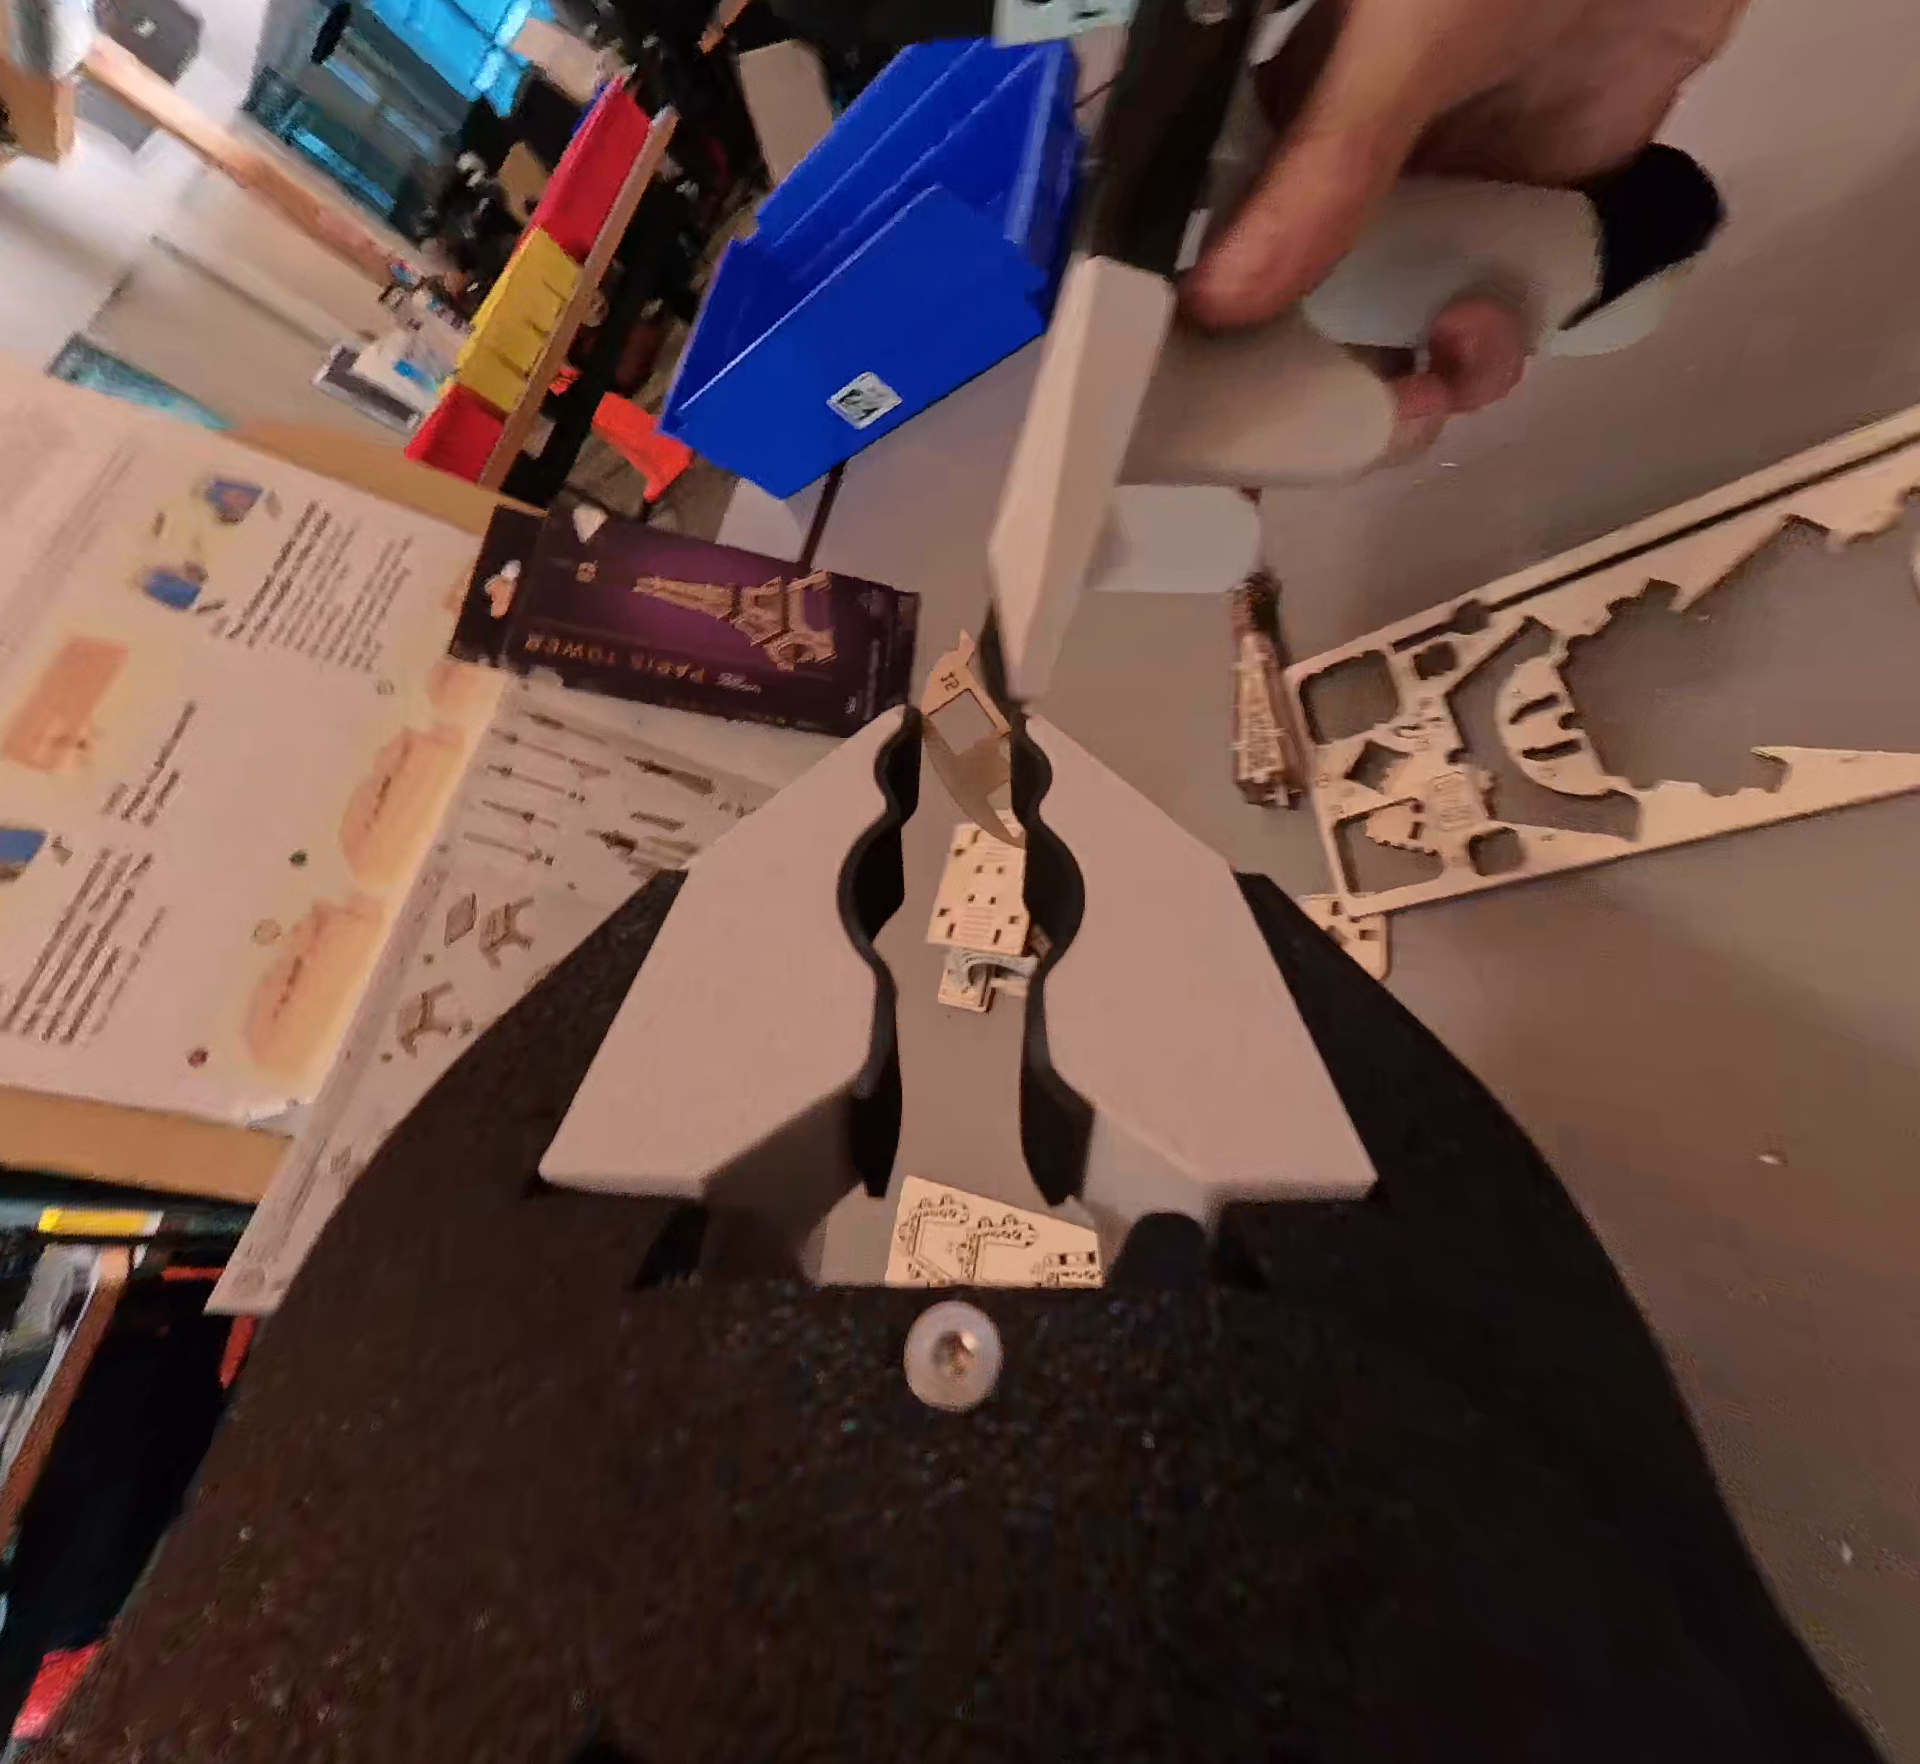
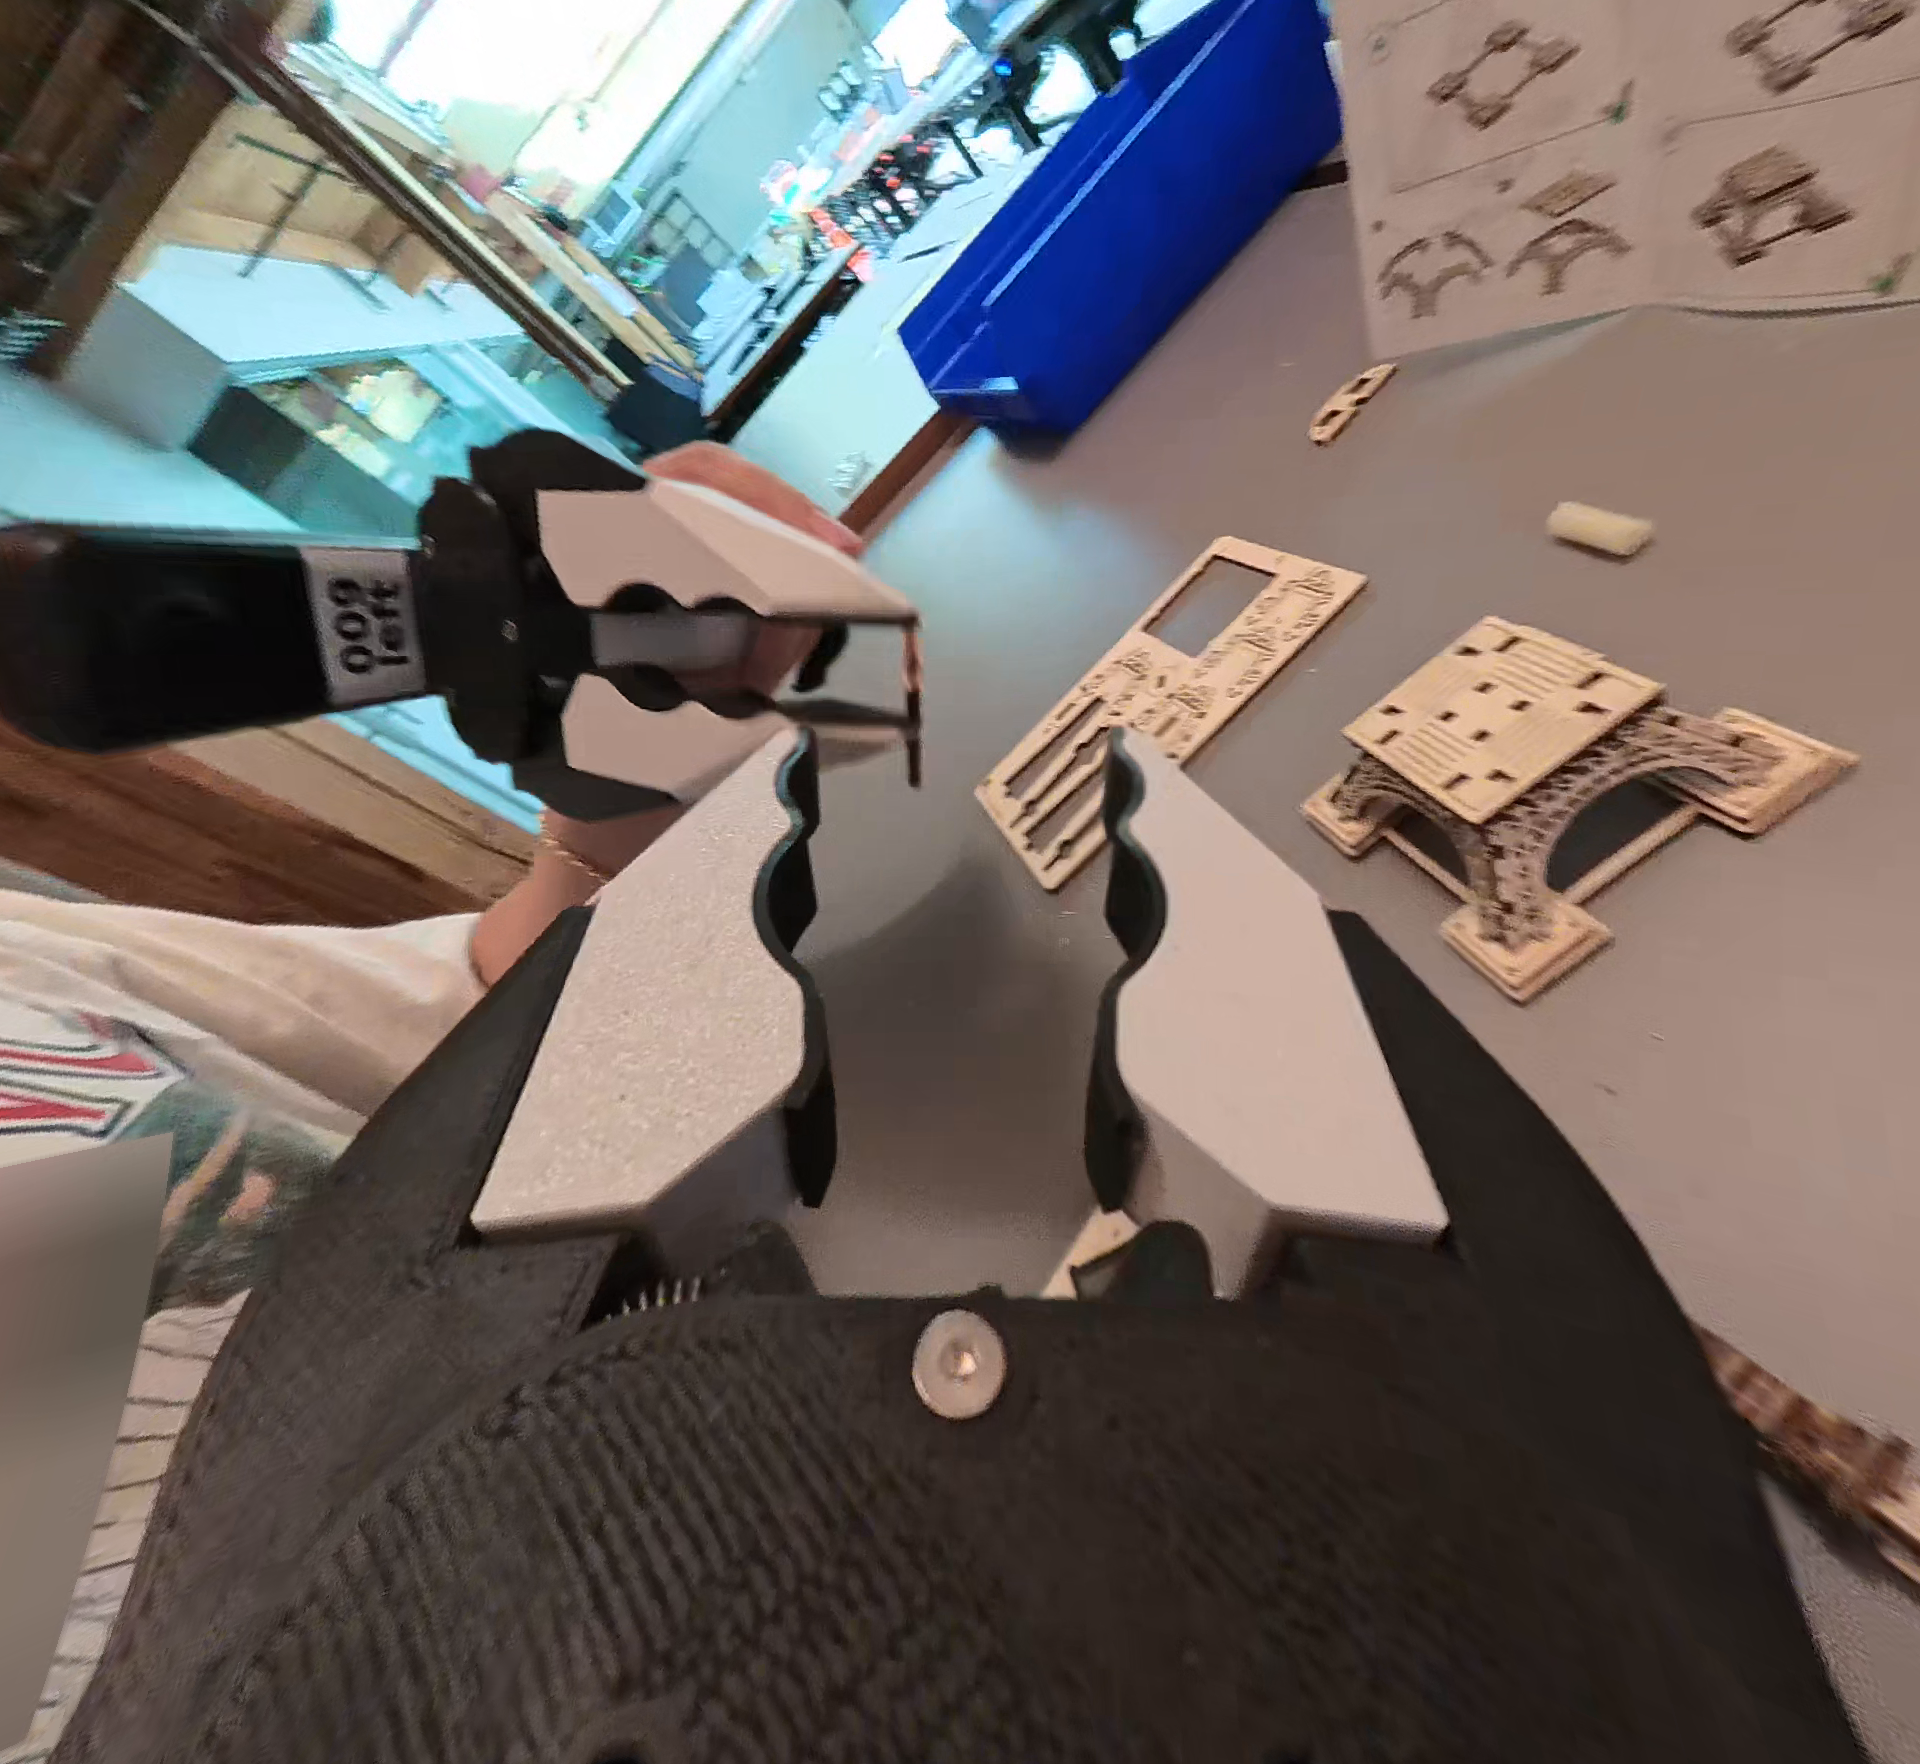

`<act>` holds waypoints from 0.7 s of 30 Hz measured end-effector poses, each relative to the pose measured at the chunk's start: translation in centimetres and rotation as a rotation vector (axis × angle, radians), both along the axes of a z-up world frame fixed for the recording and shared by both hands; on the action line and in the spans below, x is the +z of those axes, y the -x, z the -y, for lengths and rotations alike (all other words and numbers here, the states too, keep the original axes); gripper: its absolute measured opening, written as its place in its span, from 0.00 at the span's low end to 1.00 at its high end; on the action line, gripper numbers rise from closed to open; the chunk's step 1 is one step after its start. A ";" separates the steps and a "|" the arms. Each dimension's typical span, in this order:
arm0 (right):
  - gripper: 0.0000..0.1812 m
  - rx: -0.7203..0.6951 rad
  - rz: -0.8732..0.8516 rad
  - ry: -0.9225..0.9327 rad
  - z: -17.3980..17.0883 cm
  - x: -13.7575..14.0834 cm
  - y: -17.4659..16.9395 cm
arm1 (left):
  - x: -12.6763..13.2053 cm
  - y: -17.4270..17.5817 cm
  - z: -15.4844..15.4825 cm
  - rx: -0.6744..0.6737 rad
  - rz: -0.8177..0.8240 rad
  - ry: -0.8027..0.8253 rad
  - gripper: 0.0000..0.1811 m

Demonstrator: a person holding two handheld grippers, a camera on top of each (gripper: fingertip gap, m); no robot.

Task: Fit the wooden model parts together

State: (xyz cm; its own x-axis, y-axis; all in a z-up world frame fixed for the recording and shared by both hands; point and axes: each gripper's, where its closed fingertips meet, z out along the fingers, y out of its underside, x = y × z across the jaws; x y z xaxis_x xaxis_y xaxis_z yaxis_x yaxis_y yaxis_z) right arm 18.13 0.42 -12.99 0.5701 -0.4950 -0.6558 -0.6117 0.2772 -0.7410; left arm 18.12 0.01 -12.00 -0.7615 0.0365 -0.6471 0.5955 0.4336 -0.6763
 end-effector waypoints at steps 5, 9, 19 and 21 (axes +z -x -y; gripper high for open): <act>0.05 0.018 0.021 -0.071 0.0 0.8 0.6 | -1.0 1.3 1.1 -0.030 0.003 -0.016 0.08; 0.00 0.042 0.010 -0.049 0.7 0.0 1.1 | -1.4 2.1 1.8 -0.046 -0.021 -0.006 0.08; 0.00 -0.697 0.039 0.389 27.4 1.2 -3.4 | -3.8 0.2 -1.0 0.158 -0.241 0.018 0.16; 0.00 -0.855 0.012 0.346 34.8 2.1 -3.8 | -4.7 -0.2 -2.1 0.190 -0.267 0.003 0.14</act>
State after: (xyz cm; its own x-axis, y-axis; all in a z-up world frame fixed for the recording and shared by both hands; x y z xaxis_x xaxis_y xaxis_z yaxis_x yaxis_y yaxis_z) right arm 21.88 -34.34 -10.90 -0.0739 -0.9184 -0.3887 -0.2923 0.3926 -0.8720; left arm 18.28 2.11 -16.69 -0.8974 -0.1239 -0.4234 0.3057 0.5173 -0.7993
